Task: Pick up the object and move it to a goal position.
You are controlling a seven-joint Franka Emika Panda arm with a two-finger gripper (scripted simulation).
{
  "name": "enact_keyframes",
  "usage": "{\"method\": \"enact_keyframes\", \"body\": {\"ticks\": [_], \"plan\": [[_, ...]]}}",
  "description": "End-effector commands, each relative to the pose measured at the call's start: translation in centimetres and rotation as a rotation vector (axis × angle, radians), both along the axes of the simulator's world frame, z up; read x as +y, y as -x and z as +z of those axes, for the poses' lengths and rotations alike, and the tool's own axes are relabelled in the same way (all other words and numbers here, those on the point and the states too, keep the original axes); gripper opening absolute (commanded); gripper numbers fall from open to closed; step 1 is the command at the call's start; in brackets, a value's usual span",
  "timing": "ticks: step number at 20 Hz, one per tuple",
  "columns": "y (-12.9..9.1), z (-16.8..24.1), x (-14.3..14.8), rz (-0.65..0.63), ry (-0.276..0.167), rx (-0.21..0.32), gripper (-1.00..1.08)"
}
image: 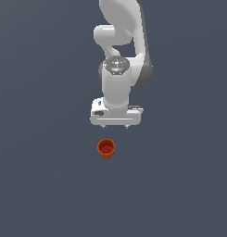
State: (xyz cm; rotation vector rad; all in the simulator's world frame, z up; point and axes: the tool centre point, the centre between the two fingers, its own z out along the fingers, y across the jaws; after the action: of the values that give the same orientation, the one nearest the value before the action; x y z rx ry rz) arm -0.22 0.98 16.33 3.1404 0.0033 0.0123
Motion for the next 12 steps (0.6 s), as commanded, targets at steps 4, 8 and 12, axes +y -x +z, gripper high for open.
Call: {"method": "enact_keyframes", "body": {"ticks": [4, 8, 12], "plan": [[0.01, 0.16, 0.03, -0.001, -0.002, 0.001, 0.28], [0.02, 0.43, 0.08, -0.002, -0.006, 0.003, 0.28], [-0.01, 0.3, 0.02, -0.011, -0.005, 0.001, 0.28]]}}
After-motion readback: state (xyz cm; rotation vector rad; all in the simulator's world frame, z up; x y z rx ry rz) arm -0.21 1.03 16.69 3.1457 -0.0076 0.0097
